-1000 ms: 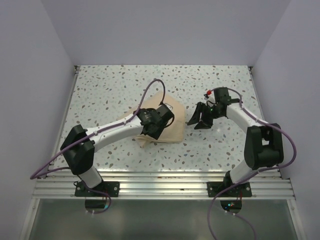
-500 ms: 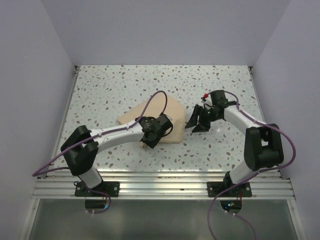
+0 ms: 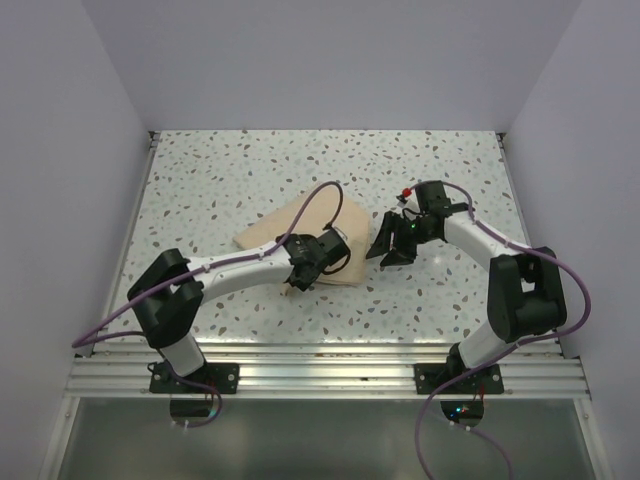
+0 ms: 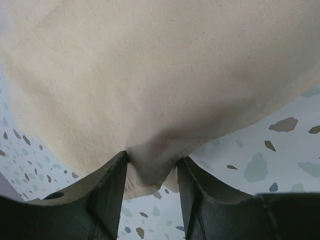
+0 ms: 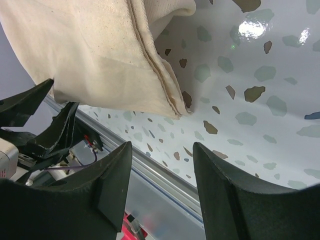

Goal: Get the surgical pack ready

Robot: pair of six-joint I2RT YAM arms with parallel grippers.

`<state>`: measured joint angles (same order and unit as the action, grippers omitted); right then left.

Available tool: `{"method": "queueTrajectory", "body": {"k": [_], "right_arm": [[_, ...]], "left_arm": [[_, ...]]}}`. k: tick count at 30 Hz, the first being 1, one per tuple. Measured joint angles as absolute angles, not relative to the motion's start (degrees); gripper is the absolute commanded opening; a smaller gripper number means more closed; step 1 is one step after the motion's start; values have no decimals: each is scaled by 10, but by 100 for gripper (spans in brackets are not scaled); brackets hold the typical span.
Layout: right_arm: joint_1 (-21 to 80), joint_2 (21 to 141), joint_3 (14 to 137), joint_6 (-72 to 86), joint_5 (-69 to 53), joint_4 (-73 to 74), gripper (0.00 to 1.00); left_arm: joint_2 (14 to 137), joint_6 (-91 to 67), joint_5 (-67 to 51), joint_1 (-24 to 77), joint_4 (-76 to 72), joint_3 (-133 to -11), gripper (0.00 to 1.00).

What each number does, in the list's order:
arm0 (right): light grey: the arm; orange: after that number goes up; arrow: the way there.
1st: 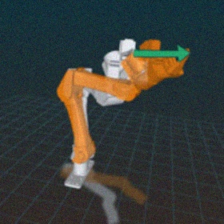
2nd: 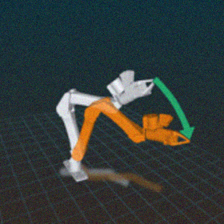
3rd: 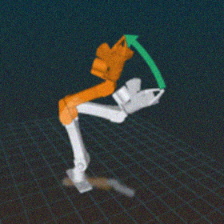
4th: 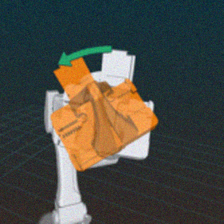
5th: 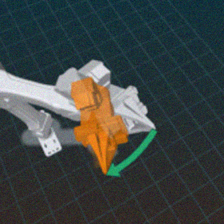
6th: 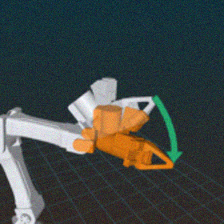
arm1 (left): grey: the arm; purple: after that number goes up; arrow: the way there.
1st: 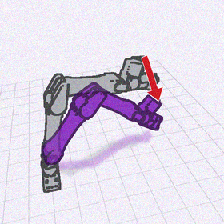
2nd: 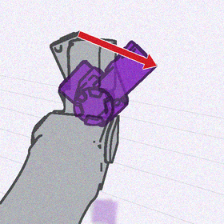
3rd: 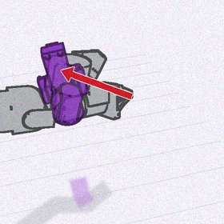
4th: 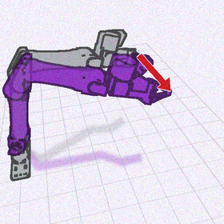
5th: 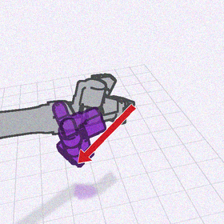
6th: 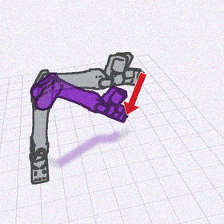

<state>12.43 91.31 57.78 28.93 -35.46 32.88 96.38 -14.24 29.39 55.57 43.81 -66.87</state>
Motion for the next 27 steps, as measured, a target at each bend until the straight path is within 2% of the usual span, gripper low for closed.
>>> {"method": "queueTrajectory", "body": {"k": [6, 9, 12, 15, 18, 24, 27], "right_arm": [[124, 913, 576, 290, -355, 326, 56], [124, 913, 576, 290, -355, 325, 56], [124, 913, 576, 291, -355, 325, 55], [124, 913, 576, 293, -355, 325, 53], [127, 913, 576, 298, -357, 322, 45], [148, 915, 578, 331, -376, 294, 36], [170, 917, 583, 347, -382, 283, 28]], "left_arm": [[970, -119, 301, 560, 431, -670, 46], [979, -112, 298, 560, 428, -673, 42], [984, -107, 295, 562, 427, -676, 32], [988, -103, 290, 564, 427, -679, 12], [988, -99, 290, 565, 425, -681, 2], [988, -98, 291, 564, 429, -685, 0], [988, -98, 291, 564, 430, -686, 0]]}}
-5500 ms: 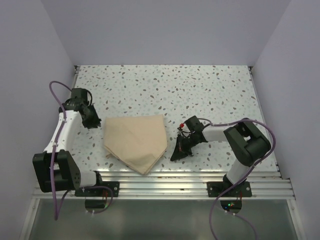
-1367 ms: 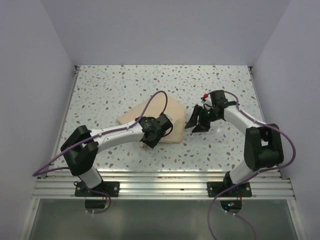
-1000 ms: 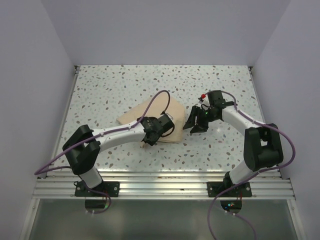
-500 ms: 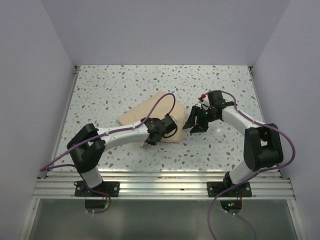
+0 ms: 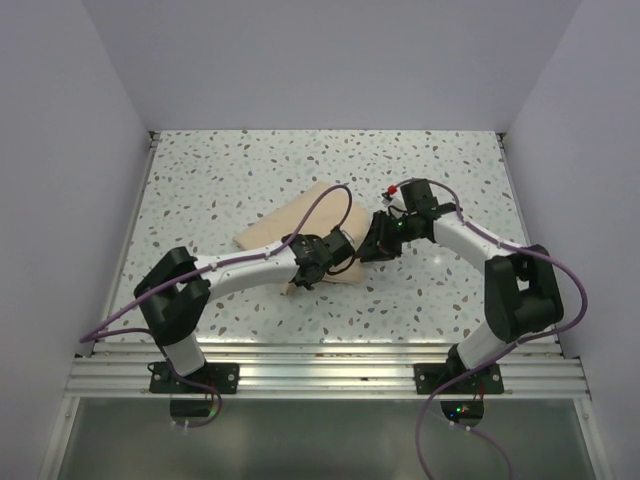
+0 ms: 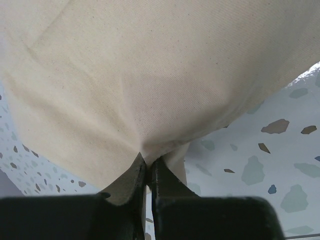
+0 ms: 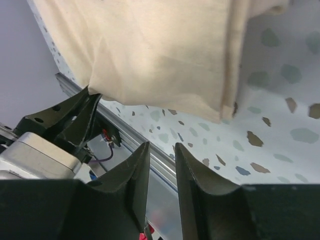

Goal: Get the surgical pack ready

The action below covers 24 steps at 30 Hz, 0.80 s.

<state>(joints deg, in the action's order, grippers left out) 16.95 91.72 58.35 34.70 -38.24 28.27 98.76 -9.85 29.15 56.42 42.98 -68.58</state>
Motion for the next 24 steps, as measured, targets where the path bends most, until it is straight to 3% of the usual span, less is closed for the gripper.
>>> {"method": "queueTrajectory", "body": {"k": [6, 24], "right_arm": [[198, 943, 591, 409, -404, 218, 17], [222, 1007, 622, 536, -418, 81, 12]], "left_arm": [[970, -103, 300, 564, 434, -688, 0], [930, -105, 305, 564, 433, -694, 0]]}}
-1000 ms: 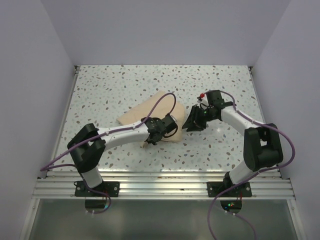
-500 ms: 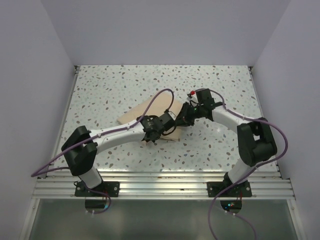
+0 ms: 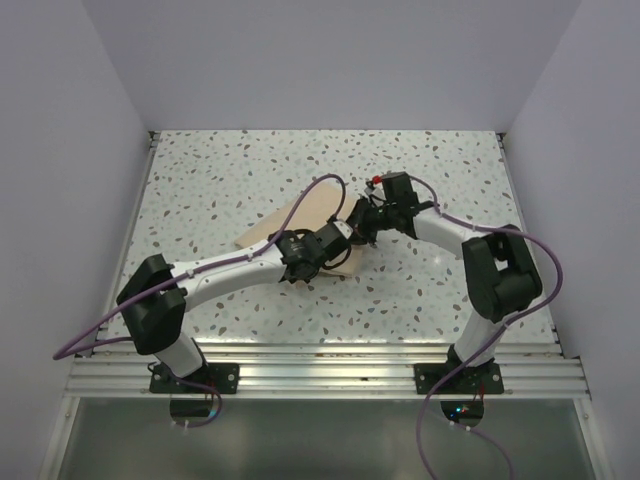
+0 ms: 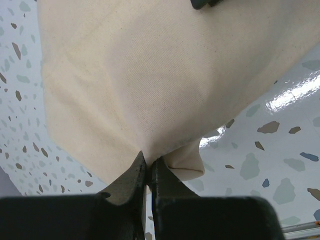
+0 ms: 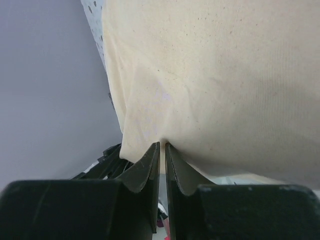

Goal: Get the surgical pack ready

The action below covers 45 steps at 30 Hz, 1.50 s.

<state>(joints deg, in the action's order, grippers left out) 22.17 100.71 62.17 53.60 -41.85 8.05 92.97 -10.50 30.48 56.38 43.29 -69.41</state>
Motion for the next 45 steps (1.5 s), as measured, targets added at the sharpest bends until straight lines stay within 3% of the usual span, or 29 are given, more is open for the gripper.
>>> {"method": "queueTrajectory", "body": {"k": [15, 25, 28, 30, 32, 38, 45], "right_arm": [[271, 1014, 562, 577, -399, 14, 0], [271, 966, 529, 565, -384, 32, 0], [268, 944, 530, 532, -377, 72, 3], [261, 934, 531, 505, -373, 105, 12], [247, 927, 531, 485, -372, 134, 28], [148, 908, 540, 421, -369, 205, 53], [105, 933, 589, 395, -375, 190, 60]], "left_arm": [[927, -116, 298, 564, 432, -716, 0], [927, -117, 296, 564, 433, -716, 0], [926, -120, 296, 564, 433, -716, 0], [926, -120, 296, 564, 433, -716, 0], [925, -120, 292, 564, 433, -716, 0], [919, -124, 269, 564, 425, -711, 5], [918, -129, 237, 564, 411, -695, 5]]}}
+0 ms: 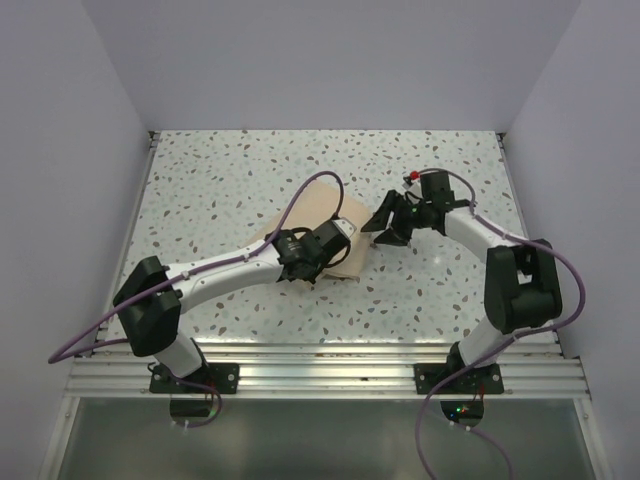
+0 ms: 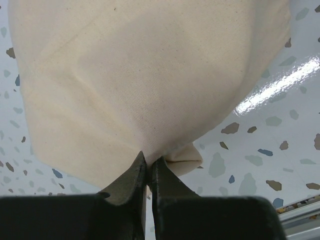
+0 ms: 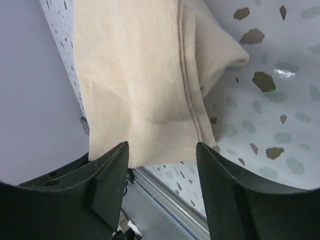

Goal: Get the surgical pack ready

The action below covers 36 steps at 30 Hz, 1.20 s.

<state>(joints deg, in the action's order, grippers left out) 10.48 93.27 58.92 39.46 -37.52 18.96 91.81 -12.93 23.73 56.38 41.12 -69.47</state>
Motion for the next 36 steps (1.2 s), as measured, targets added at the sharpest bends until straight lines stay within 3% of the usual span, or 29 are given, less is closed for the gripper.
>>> {"method": "queueTrajectory", "body": {"k": [9, 18, 20, 25, 29, 30, 31, 36], "right_arm": [[106, 1017, 620, 398, -385, 149, 58], [106, 1037, 635, 430, -401, 99, 43], [106, 1038, 635, 442, -404, 88, 39], [105, 1040, 633, 484, -416, 43, 11], [105, 1046, 633, 522, -429, 12, 15], [105, 1047, 633, 530, -431, 8, 21], [105, 1047, 633, 535, -432, 8, 32], [105, 1047, 642, 535, -434, 14, 34]], "left_arm": [[918, -130, 225, 564, 408, -695, 3], [918, -129, 222, 564, 408, -695, 1], [918, -129, 221, 564, 406, -695, 1], [919, -129, 216, 563, 401, -695, 0], [919, -129, 216, 563, 399, -695, 0], [919, -129, 216, 563, 399, -695, 0], [920, -129, 216, 563, 399, -695, 0], [924, -129, 213, 563, 399, -696, 0]]}}
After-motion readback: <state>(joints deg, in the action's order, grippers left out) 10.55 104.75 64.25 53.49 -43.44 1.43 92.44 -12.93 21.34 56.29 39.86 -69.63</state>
